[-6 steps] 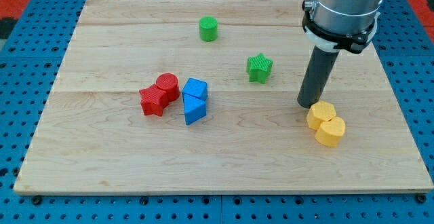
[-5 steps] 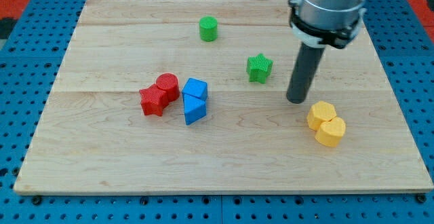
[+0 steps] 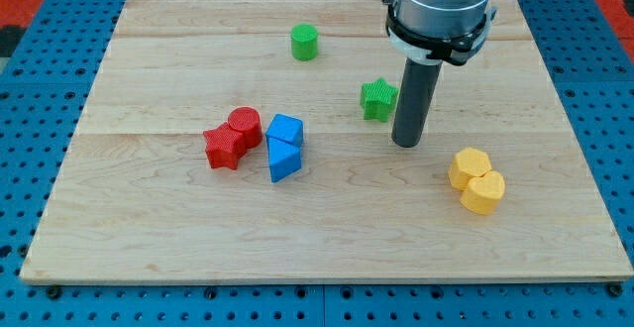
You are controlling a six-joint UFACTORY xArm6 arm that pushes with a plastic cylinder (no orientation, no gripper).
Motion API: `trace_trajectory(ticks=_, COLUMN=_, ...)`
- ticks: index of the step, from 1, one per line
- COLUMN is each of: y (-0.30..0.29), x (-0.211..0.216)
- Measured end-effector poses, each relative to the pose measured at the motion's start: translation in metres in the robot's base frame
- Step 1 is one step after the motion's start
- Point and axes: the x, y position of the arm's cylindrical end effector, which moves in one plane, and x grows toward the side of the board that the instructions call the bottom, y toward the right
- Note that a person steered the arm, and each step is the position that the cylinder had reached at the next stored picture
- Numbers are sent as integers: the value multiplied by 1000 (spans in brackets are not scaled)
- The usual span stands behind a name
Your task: Push the green star up a bit
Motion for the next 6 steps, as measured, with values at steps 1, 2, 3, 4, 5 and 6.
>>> trace_trajectory(ticks=1, y=0, x=0)
trace_trajectory(ticks=2, y=1, x=-5)
trace_trajectory(ticks=3, y=1, x=-14)
trace_trajectory(ticks=4, y=-22, x=-12)
trace_trajectory(ticks=5, y=-51, x=3)
trace_trajectory(ticks=6, y=-48, x=-27)
